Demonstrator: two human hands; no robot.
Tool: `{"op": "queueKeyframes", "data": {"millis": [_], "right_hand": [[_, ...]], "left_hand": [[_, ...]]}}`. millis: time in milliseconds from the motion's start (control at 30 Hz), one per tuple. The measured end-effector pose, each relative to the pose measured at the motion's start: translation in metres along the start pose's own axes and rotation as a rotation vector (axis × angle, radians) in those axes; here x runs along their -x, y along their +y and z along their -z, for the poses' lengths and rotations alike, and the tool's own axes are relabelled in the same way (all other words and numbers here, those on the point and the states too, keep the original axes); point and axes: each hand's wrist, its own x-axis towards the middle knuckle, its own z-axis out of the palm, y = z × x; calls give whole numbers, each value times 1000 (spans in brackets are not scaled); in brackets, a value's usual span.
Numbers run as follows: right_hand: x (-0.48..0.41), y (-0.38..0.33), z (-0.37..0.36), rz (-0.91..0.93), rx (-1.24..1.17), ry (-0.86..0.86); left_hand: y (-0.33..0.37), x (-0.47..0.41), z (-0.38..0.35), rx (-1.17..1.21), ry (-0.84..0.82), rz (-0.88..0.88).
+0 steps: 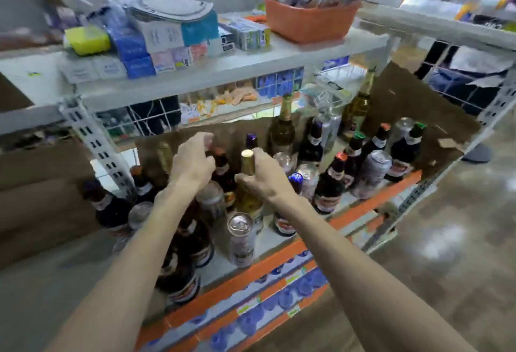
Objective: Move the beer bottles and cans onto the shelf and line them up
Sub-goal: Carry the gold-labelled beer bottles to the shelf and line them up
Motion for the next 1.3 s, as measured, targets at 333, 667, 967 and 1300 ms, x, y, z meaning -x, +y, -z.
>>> {"op": "queueKeyframes", "data": {"millis": [333, 667, 967, 1300], "right_hand": [[-9, 10, -7, 66, 6, 45], [-13, 7, -14, 44, -6, 62], [-21, -13, 13, 85, 34, 119], [-9, -142, 142, 439, 6, 299]], "left_hand": [[-62, -3, 24, 97, 186, 396], [-67, -15, -4, 116, 310, 405], [-29, -3, 17, 120, 428, 273], [87, 31, 164, 93, 657, 133]]}}
